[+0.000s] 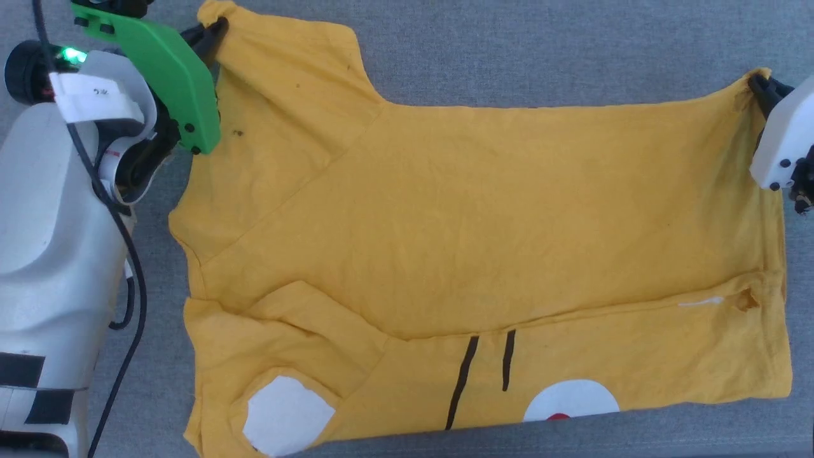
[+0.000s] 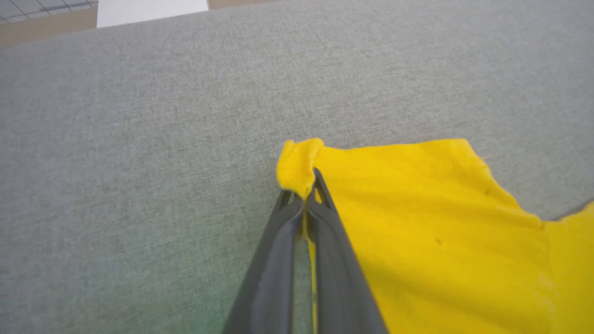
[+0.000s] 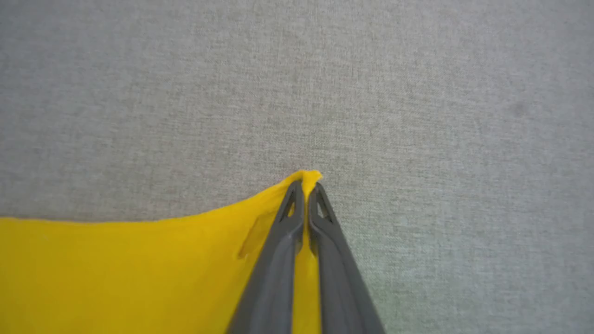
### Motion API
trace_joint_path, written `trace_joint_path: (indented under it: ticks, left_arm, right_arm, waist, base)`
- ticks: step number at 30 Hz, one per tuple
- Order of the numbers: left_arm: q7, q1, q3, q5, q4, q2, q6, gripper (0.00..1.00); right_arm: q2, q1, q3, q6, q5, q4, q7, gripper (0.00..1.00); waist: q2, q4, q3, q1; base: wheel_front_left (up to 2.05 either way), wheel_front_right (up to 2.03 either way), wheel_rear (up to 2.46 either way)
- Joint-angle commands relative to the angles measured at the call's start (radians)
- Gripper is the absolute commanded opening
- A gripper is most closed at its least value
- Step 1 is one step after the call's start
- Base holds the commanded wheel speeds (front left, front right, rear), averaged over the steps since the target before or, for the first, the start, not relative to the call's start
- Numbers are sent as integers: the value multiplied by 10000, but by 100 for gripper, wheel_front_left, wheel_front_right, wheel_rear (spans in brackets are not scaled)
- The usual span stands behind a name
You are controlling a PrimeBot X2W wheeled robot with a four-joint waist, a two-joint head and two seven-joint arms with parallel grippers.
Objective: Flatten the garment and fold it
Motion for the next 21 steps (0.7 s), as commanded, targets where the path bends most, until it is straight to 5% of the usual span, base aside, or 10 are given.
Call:
trace_joint_path:
  ticks: [1, 21]
  left_arm:
    - [-315, -35, 40, -36, 27, 39, -32, 0]
    - [-2781, 3361, 396, -1448, -2143, 634, -41, 0]
  right_arm:
    - [-13, -9, 11, -15, -2, 98, -230, 0]
    - [70, 2661, -800, -15, 991, -1033, -1602, 0]
  waist:
    - [-1, 37, -248, 0]
    - [-1, 550, -2440, 0]
  base:
    - [0, 0, 0]
    - [0, 0, 0]
